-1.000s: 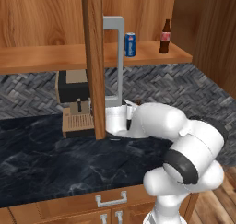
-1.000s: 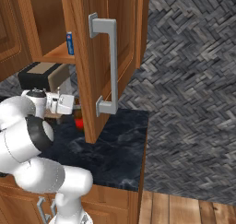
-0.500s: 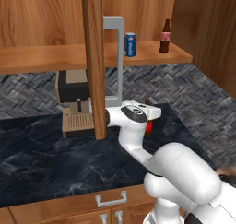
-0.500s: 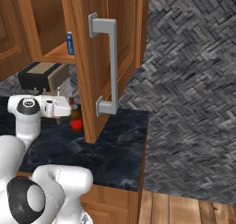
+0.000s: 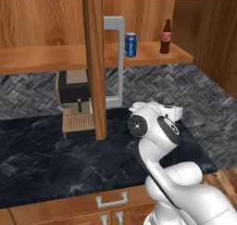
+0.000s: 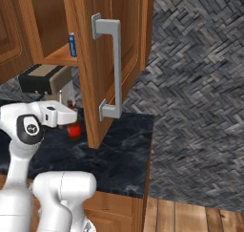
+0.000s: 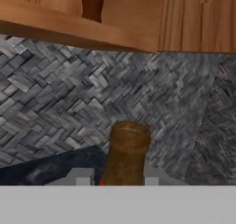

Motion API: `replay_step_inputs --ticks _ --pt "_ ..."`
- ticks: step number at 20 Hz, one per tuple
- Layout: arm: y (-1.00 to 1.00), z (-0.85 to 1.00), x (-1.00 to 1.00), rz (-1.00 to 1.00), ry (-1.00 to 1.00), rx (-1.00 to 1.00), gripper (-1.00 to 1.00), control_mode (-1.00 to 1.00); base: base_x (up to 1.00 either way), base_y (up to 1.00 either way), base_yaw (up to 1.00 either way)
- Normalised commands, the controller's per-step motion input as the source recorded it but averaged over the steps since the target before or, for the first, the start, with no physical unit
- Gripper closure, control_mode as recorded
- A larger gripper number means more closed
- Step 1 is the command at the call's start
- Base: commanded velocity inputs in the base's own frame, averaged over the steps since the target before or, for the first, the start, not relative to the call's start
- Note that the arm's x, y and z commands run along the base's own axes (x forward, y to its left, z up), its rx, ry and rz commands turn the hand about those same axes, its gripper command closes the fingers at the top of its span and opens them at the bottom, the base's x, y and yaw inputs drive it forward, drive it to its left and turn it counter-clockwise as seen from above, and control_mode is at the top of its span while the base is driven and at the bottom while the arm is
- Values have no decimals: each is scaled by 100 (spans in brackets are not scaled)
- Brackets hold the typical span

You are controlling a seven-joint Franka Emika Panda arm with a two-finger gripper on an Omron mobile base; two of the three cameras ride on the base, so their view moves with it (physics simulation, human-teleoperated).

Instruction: Sort all alcoholic drinks to one cabinet, and non-alcoholic drinks to the other.

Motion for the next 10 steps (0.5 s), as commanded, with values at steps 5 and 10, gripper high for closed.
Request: replay_step_inputs --ticks 5,10 --pt "0 55 -51 18 4 10 100 -100 0 0 0" --pt "0 61 -42 10 9 6 100 -100 0 0 0"
